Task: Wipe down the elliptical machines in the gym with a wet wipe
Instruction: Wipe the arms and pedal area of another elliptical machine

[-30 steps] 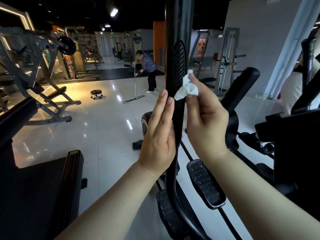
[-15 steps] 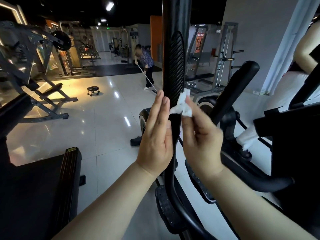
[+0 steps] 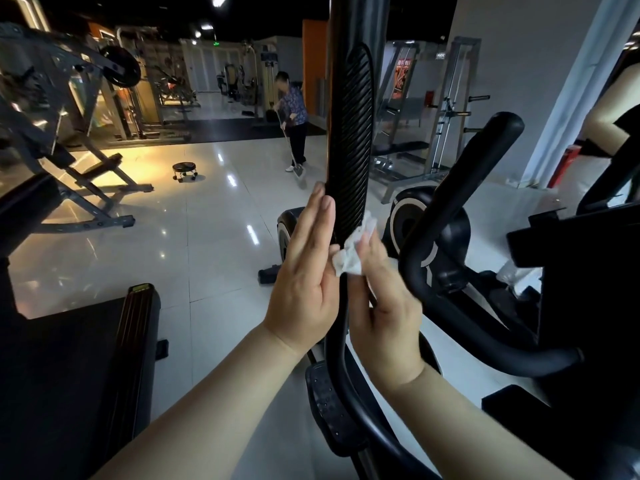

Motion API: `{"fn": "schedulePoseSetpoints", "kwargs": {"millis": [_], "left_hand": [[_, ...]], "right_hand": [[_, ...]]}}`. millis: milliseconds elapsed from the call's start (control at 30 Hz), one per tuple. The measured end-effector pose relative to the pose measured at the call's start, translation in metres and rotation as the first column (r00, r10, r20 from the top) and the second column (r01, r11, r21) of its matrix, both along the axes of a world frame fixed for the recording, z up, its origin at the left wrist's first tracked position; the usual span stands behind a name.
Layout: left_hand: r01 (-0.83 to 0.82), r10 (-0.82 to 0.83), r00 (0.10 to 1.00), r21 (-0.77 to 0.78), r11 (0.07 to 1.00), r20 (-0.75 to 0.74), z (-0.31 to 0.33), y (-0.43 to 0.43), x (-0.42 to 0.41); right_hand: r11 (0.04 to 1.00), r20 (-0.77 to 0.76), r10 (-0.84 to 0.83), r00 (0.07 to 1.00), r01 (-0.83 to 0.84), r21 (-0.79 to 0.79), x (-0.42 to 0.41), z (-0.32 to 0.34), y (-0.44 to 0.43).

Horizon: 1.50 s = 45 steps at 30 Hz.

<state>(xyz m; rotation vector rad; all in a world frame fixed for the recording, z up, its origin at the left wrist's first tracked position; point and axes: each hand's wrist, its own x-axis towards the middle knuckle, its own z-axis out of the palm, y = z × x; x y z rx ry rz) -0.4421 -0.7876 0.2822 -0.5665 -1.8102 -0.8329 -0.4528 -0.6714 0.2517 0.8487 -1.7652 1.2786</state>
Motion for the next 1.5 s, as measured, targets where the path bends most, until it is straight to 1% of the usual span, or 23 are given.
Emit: {"fn": "schedulePoseSetpoints", "kwargs": {"millis": [67, 133, 200, 233, 300, 367, 433, 500, 567, 633, 700, 767, 800, 833, 933, 967, 1033, 1133, 1200, 1300, 1400, 1433, 1500], "left_hand": [[-0.013, 0.013, 1.0, 0.014, 1.0, 0.017, -0.004, 0.0, 0.002], [-0.03, 0.029, 0.999, 0.023, 0.999, 0.035, -0.008, 0.0, 0.003], [-0.029, 0.028, 0.999, 0.023, 0.999, 0.043, -0.012, 0.0, 0.005], [-0.024, 0.023, 0.999, 0.021, 1.0, 0.041, -0.013, 0.0, 0.006], [-0.023, 0.021, 0.999, 0.029, 0.999, 0.05, -0.014, 0.0, 0.006], [-0.036, 0.031, 0.997, 0.061, 0.997, 0.076, -0.015, 0.001, 0.006], [-0.044, 0.038, 0.997, 0.075, 0.996, 0.071, -0.015, 0.001, 0.007], [-0.035, 0.03, 0.997, 0.068, 0.997, 0.068, -0.018, 0.0, 0.009], [-0.031, 0.025, 0.995, 0.063, 0.998, 0.095, -0.024, 0.0, 0.013], [-0.023, 0.015, 0.995, 0.075, 0.997, 0.102, -0.03, 0.0, 0.019], [-0.007, -0.002, 0.997, 0.109, 0.994, 0.083, -0.031, 0.001, 0.023], [0.006, -0.012, 0.999, 0.13, 0.992, 0.047, -0.029, 0.004, 0.025], [0.014, -0.019, 0.999, 0.139, 0.99, 0.034, -0.029, 0.007, 0.026], [0.017, -0.022, 0.999, 0.147, 0.989, 0.028, -0.029, 0.009, 0.027], [-0.034, 0.021, 0.997, 0.176, 0.984, 0.078, -0.039, 0.014, 0.028], [-0.064, 0.045, 0.993, 0.184, 0.981, 0.106, -0.043, 0.015, 0.028], [-0.088, 0.062, 0.989, 0.198, 0.976, 0.133, -0.05, 0.018, 0.028], [-0.016, -0.025, 0.988, 0.265, 0.964, 0.15, -0.048, 0.022, 0.032], [-0.001, -0.039, 0.991, 0.29, 0.957, 0.131, -0.044, 0.024, 0.033], [-0.057, 0.025, 0.993, 0.285, 0.957, 0.115, -0.046, 0.025, 0.031], [-0.175, 0.086, 0.968, 0.385, 0.906, 0.237, -0.044, 0.024, 0.027], [-0.224, 0.127, 0.96, 0.412, 0.883, 0.251, -0.039, 0.023, 0.024], [-0.275, 0.198, 0.956, 0.43, 0.86, 0.214, -0.023, 0.021, 0.02]], "right_hand": [[0.999, -0.014, -0.01, 1.0, 0.01, 0.044, 0.003, -0.026, 0.002], [0.998, 0.014, -0.017, 1.0, 0.016, 0.059, 0.006, -0.037, 0.008], [1.0, 0.056, 0.004, 0.998, -0.005, 0.027, 0.007, -0.027, 0.011], [1.0, 0.048, 0.018, 0.999, -0.019, 0.007, 0.007, -0.016, 0.011], [1.0, -0.007, 0.025, 1.0, -0.025, -0.003, 0.007, 0.011, 0.008], [0.999, -0.063, 0.04, 0.997, -0.038, 0.028, 0.006, 0.024, 0.0], [0.993, -0.088, 0.084, 0.993, -0.076, 0.092, 0.004, 0.013, -0.003], [0.984, -0.095, 0.091, 0.991, -0.075, 0.159, 0.003, -0.014, 0.0], [0.981, -0.09, 0.09, 0.992, -0.072, 0.178, 0.003, -0.033, 0.01], [0.986, -0.099, 0.084, 0.992, -0.069, 0.153, 0.007, -0.032, 0.015], [0.994, -0.124, 0.057, 0.991, -0.044, 0.1, 0.01, -0.015, 0.013], [0.998, -0.142, -0.057, 0.988, 0.062, 0.031, 0.011, 0.003, 0.006], [0.995, -0.139, -0.098, 0.985, 0.1, 0.013, 0.012, 0.008, 0.003], [0.996, -0.134, -0.086, 0.987, 0.091, 0.026, 0.012, 0.006, 0.001], [0.989, -0.024, 0.048, 0.999, -0.044, 0.138, 0.013, -0.018, -0.001], [0.986, 0.018, 0.08, 0.997, -0.082, 0.146, 0.013, -0.026, 0.0], [0.993, 0.05, 0.087, 0.995, -0.09, 0.077, 0.016, -0.03, 0.003], [0.992, 0.066, 0.076, 0.995, -0.068, -0.109, 0.02, -0.011, 0.002], [0.983, 0.051, 0.109, 0.993, -0.1, -0.154, 0.022, 0.002, 0.0], [0.985, 0.033, 0.131, 0.991, -0.126, -0.121, 0.024, 0.003, 0.001], [0.992, -0.032, 0.113, 0.993, -0.114, -0.053, 0.025, -0.008, 0.008], [0.994, -0.02, 0.098, 0.995, -0.099, -0.054, 0.024, -0.011, 0.01], [0.994, 0.05, 0.079, 0.996, -0.075, -0.074, 0.02, -0.015, 0.011]]}}
